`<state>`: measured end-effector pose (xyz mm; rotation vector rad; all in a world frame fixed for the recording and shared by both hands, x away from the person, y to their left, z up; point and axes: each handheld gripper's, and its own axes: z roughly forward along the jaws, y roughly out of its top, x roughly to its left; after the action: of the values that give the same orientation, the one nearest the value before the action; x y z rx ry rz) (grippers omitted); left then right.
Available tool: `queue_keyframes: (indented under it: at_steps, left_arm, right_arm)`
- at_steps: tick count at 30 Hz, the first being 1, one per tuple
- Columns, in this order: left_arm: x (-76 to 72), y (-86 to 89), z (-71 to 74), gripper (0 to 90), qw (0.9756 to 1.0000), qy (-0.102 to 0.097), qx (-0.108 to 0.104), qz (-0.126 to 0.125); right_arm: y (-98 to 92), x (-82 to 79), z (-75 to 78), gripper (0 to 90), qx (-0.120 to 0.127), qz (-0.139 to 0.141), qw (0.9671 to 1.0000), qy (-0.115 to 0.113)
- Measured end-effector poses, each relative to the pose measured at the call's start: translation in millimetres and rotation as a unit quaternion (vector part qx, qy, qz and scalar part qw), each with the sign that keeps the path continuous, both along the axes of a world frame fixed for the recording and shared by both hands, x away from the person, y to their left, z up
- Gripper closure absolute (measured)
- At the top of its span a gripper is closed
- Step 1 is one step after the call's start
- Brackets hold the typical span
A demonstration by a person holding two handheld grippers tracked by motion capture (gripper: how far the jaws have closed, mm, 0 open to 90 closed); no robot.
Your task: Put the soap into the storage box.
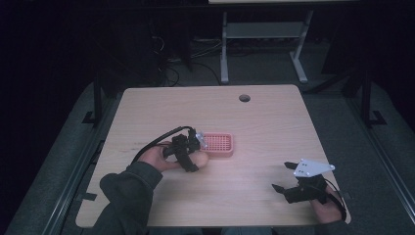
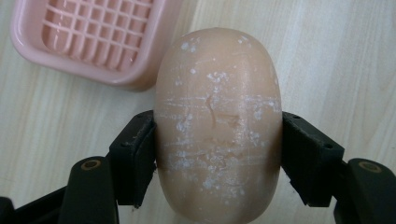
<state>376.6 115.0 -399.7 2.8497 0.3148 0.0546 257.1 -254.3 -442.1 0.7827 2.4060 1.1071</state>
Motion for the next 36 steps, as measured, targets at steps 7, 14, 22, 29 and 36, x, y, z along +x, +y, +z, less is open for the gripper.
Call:
queue_keyframes:
  at_steps: [7, 14, 22, 29, 36]
  left_arm:
    - [12.7, -9.2, 5.2, 32.6, 0.9999, 0.004, -0.001, -0.009]
    - [25.9, -20.9, 12.7, 32.6, 0.9998, -0.003, 0.0, -0.022]
    - [42.4, -33.4, 17.5, 32.6, 0.9996, 0.001, -0.005, -0.027]
    - [56.3, -45.7, 18.4, 32.6, 0.9996, -0.002, -0.001, -0.029]
    - [70.7, -56.2, 15.4, 32.6, 0.9996, 0.001, -0.005, -0.028]
  right_arm:
    - [-0.8, -0.7, -0.4, 14.1, 0.006, -0.002, 1.0, 0.004]
    - [-1.0, -1.6, 0.5, 14.1, 0.006, -0.002, 1.0, 0.002]
    - [-2.1, -1.9, 0.8, 14.1, 0.007, -0.003, 1.0, 0.002]
    - [-3.5, -1.4, 0.8, 14.1, 0.009, -0.005, 1.0, 0.0]
    - [-4.8, -1.5, 0.8, 14.1, 0.01, -0.008, 0.9999, 0.001]
